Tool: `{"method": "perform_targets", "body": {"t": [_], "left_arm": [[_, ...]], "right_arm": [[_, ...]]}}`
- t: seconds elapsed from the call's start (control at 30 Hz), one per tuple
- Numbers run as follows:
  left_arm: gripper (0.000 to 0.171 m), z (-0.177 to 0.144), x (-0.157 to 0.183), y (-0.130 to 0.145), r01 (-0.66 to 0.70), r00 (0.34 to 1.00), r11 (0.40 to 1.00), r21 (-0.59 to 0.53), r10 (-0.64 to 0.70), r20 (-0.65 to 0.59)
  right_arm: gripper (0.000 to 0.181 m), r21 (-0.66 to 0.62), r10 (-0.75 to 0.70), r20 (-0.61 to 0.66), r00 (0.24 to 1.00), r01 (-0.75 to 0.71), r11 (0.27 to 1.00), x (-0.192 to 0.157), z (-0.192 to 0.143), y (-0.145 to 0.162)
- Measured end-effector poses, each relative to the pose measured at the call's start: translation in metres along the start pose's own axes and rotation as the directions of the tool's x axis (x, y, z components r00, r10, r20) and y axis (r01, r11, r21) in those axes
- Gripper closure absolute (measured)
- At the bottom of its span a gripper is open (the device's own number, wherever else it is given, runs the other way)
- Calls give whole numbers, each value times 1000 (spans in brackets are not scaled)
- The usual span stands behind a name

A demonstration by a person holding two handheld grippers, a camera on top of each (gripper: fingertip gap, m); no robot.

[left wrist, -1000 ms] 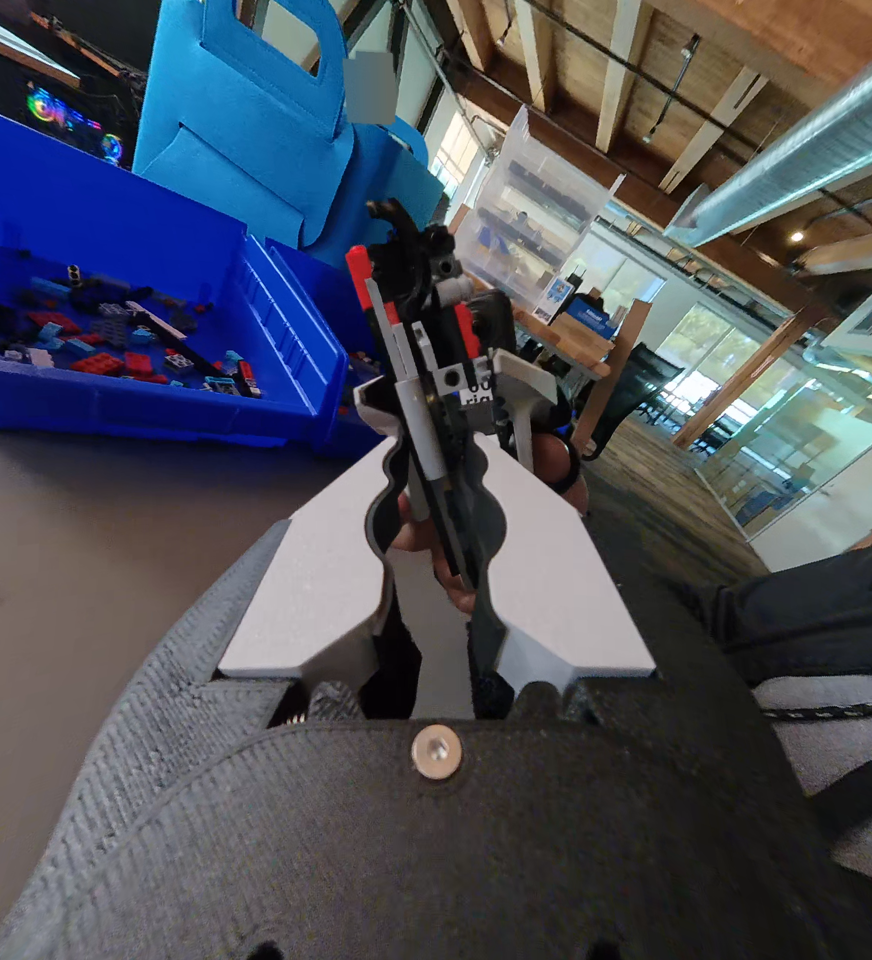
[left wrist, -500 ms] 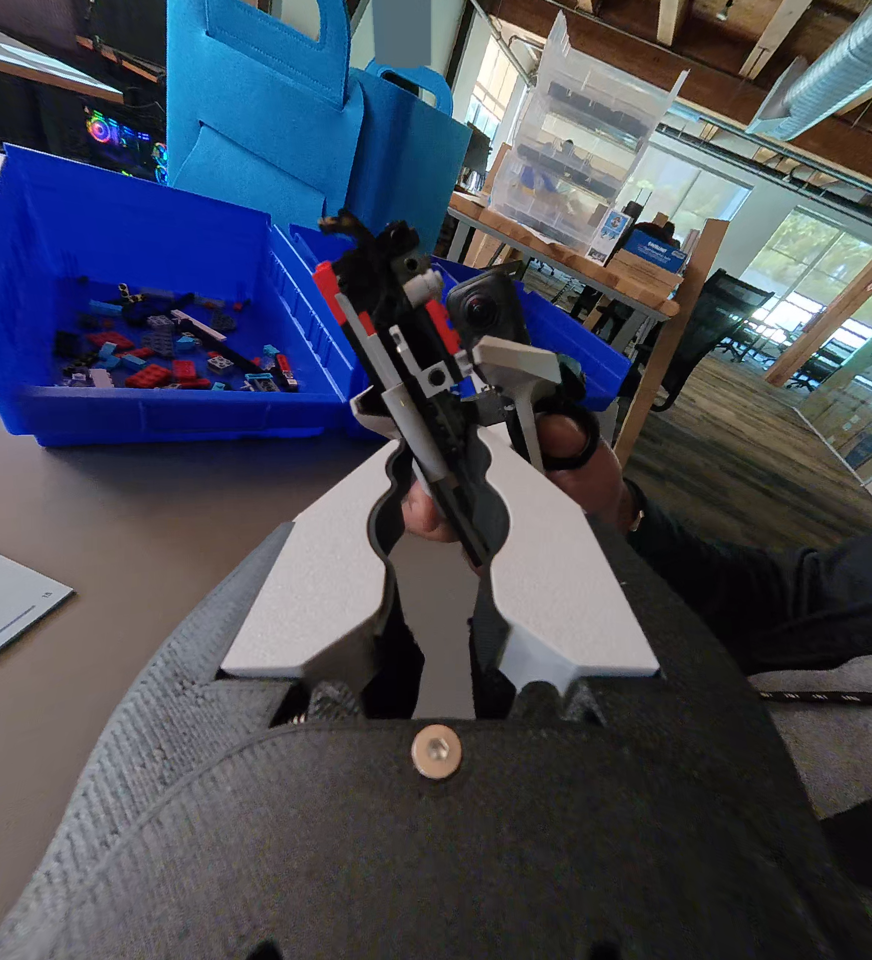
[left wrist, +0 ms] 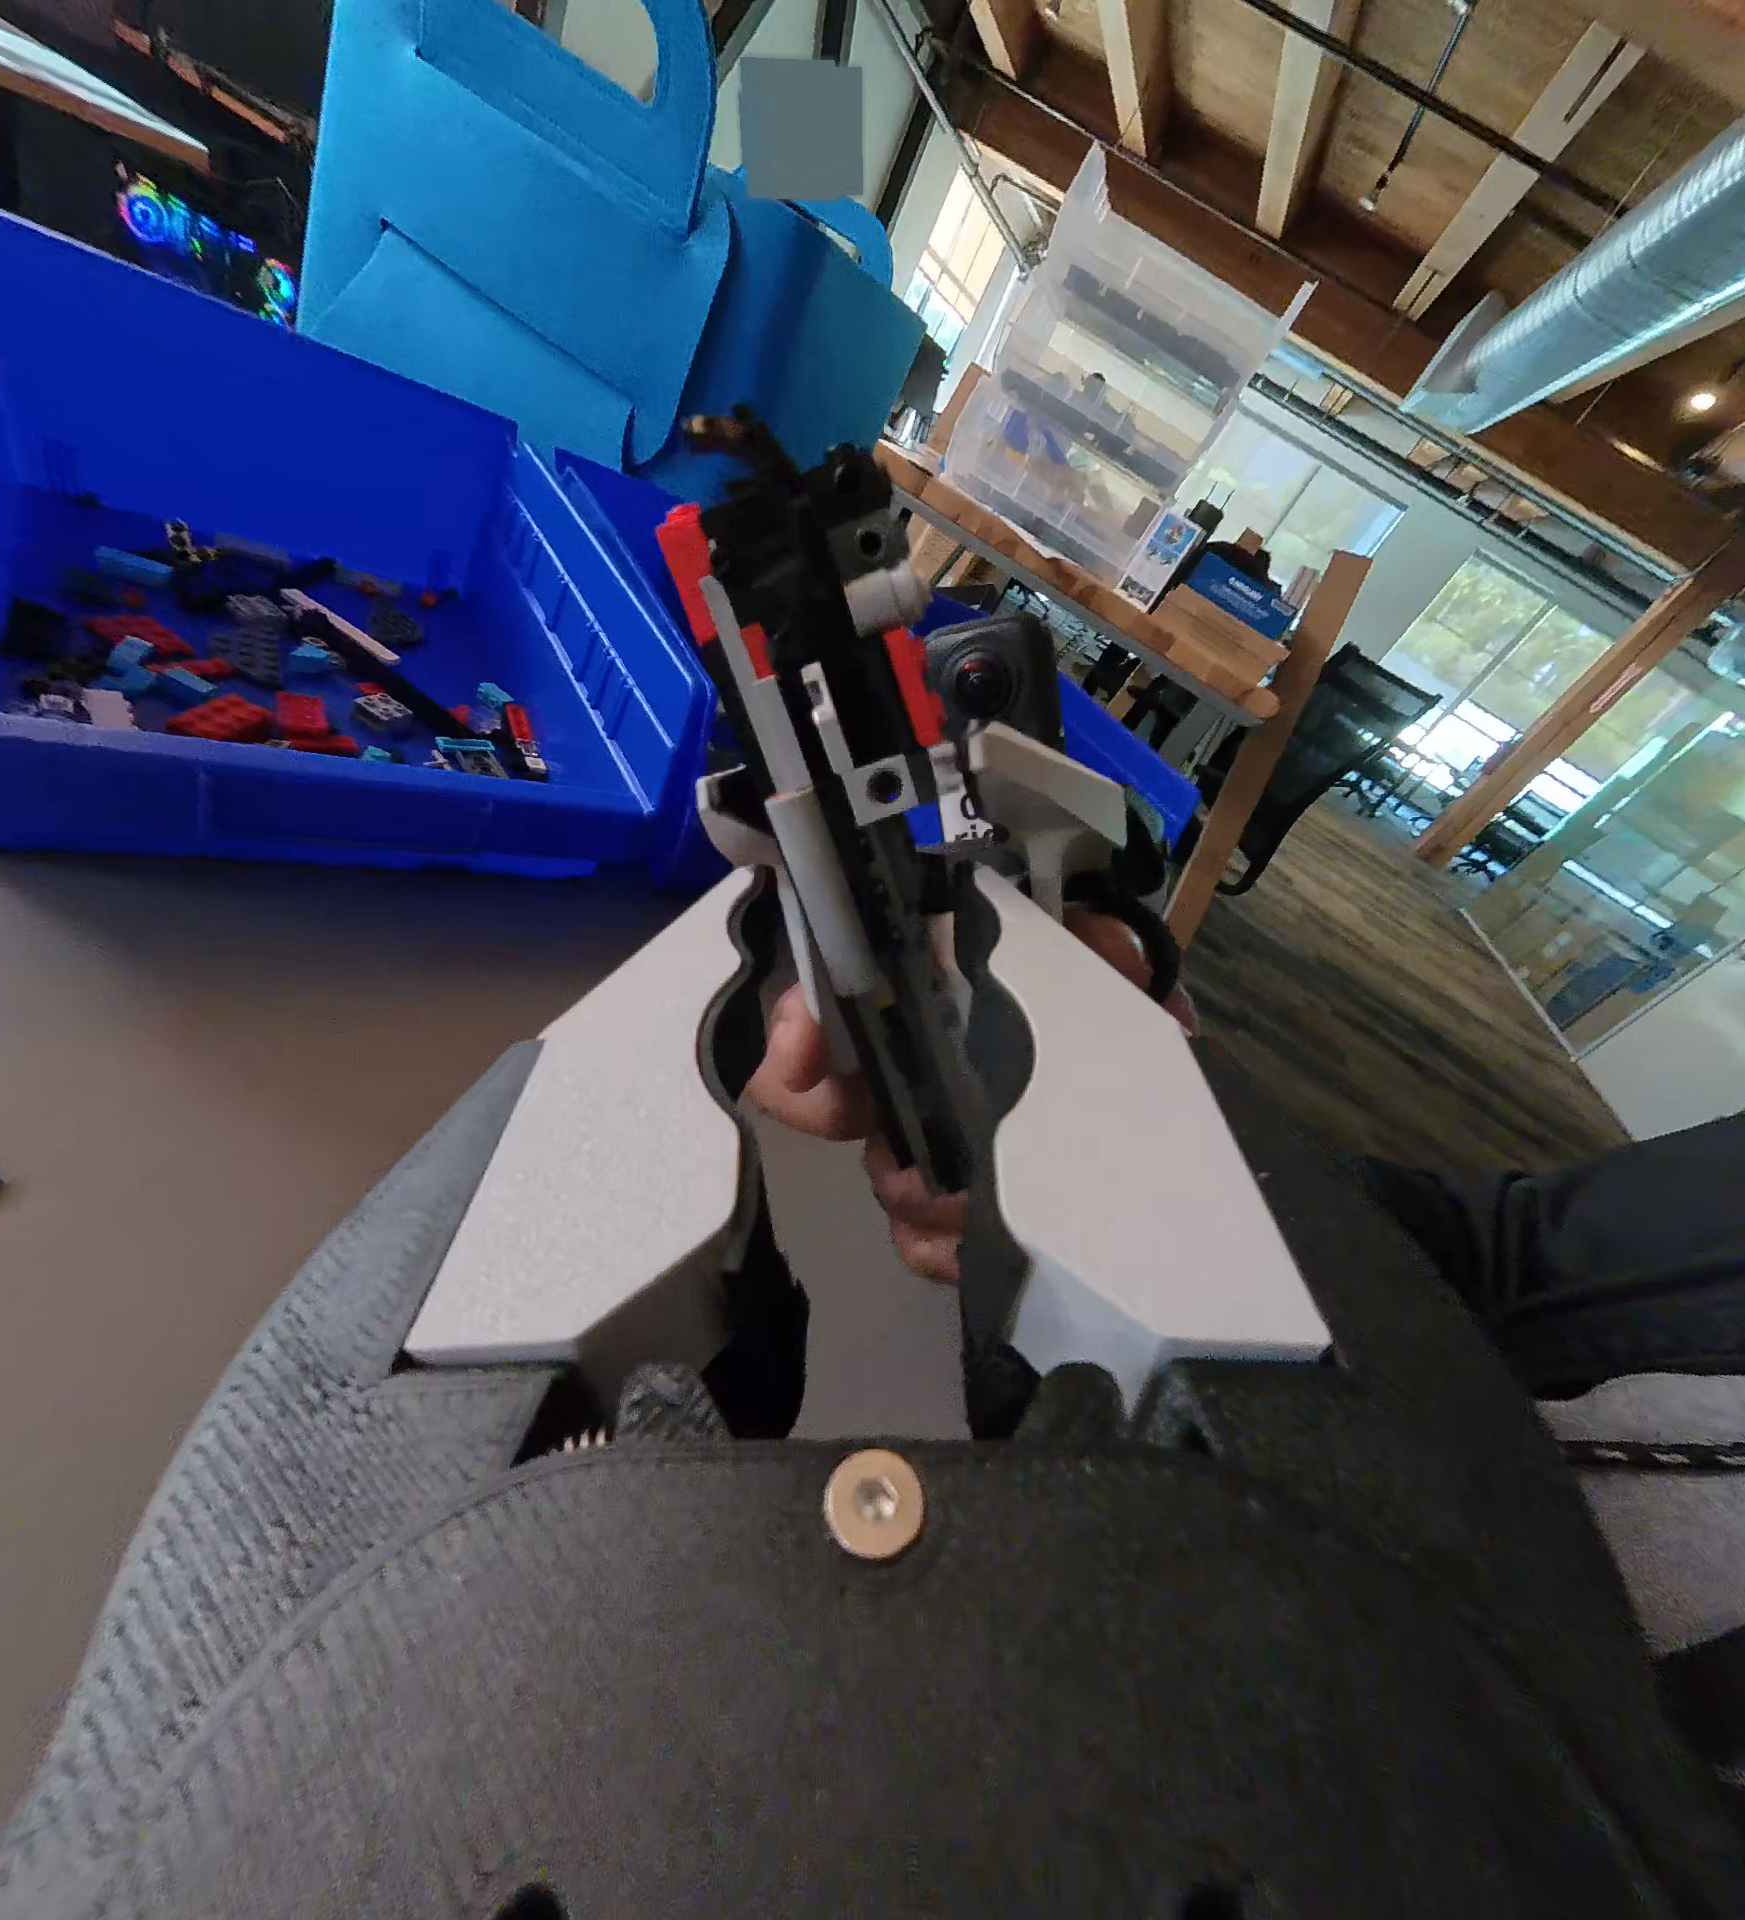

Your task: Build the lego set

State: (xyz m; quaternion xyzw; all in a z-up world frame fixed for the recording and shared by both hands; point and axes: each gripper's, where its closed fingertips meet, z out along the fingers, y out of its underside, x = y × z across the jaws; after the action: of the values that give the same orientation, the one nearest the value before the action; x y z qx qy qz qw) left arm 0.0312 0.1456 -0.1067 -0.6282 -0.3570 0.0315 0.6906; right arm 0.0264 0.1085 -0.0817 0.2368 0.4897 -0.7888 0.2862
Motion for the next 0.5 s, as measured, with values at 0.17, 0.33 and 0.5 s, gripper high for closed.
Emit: {"method": "perform_targets", "body": {"t": [0.17,0.33,0.5], "left_arm": [[148,-1,-2,0,40,999,999,33,-40,-17],[148,-7,1,-2,-10,1000,1000,9,11,-23],[148,-7,9,-2,-66,997,998,-25,65,-33]], "right_arm": [[140,-15,-43,-8,999,43,999,-2,3,6],[125,-72,-112,-11,994,110,991,-8,-5,0],[125,-180,-191,18,981,191,965,-19,-5,2]]}}
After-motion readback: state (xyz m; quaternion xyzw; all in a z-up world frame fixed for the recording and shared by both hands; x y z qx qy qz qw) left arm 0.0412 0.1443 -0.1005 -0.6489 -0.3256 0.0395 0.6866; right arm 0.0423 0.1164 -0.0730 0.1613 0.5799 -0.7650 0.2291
